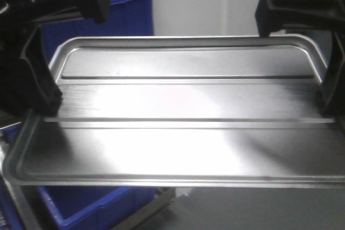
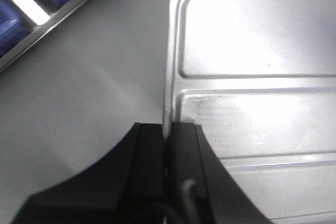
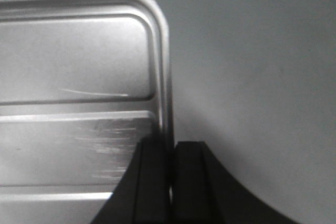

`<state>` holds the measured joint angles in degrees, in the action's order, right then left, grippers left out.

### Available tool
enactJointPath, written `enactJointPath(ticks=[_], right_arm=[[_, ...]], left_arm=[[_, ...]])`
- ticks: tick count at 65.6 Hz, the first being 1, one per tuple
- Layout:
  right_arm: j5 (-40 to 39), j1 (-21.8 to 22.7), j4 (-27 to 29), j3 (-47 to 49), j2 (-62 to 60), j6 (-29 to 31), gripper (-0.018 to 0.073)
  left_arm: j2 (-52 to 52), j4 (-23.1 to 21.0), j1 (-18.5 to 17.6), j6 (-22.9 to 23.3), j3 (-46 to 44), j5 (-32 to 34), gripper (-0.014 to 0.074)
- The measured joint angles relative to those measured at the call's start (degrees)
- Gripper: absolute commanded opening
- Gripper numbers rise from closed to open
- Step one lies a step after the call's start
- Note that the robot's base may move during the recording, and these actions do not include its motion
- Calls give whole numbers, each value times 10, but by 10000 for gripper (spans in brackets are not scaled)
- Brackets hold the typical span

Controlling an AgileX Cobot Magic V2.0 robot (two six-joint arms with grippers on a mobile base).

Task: Grab silver tray and place in blue box
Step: 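Carry the tray with both grippers over the blue bin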

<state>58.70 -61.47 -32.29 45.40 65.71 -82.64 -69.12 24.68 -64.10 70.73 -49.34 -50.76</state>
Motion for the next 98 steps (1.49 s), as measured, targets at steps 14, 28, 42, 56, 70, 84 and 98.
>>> enactJointPath(ticks=[14,28,42,56,70,84,98], right_arm=[[11,-1,0,0,0,0,56],[27,-2,1,0,0,0,56],[32,-4,1,0,0,0,56],[32,-4,1,0,0,-1,56],[33,-5,1,0,0,-1,56],[34,-5,1,0,0,-1,56],[34,-5,1,1,0,-1,56]], left_arm=[[0,-2,0,0,0,5,-104],[0,-5,-1,0,0,13,-104],[0,-8,-1,0,0,16,-104],[0,-8,-1,0,0,16,-104],[0,-8,-1,0,0,16,-104],[0,-9,-1,0,0,17,-104],[0,-9,-1,0,0,17,-104]])
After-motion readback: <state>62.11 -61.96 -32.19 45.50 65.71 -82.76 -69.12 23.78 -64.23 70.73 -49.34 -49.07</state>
